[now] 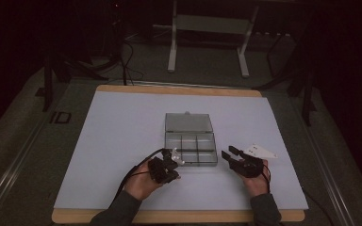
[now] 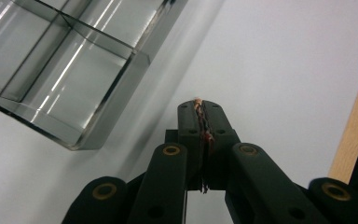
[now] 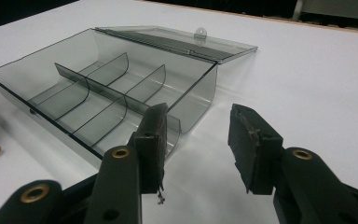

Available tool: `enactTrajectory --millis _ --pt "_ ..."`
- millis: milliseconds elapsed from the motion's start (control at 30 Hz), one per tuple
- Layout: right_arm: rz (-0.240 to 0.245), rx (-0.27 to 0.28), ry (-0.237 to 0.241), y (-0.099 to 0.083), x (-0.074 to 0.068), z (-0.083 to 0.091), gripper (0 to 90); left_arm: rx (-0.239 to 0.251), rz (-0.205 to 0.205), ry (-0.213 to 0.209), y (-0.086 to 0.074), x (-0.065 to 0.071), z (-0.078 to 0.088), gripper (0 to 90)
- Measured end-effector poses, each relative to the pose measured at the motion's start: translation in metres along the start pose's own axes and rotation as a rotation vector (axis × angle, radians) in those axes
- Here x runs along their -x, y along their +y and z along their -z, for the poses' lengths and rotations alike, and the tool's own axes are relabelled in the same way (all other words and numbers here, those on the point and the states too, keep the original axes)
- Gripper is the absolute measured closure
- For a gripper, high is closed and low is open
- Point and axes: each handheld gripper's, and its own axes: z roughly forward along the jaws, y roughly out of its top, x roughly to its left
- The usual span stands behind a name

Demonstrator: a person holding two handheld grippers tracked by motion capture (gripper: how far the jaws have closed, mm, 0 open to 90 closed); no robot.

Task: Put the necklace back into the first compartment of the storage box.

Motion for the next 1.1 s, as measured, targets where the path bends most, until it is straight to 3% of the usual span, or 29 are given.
enactTrajectory --millis 200,667,1100 --pt "-0.004 0.005 0.002 0.0 0.0 0.0 57.3 0.02 0.013 -0.024 -0.001 -0.005 0.006 88.3" --pt "-0.01 0.005 0.0 0.0 0.0 0.0 57.3 0.005 -0.023 0.004 0.006 -0.013 0.026 88.2" --pt "-0.008 0.003 0.005 0.0 0.0 -0.001 57.3 -0.01 -0.019 0.019 -0.001 -0.028 0.036 88.3"
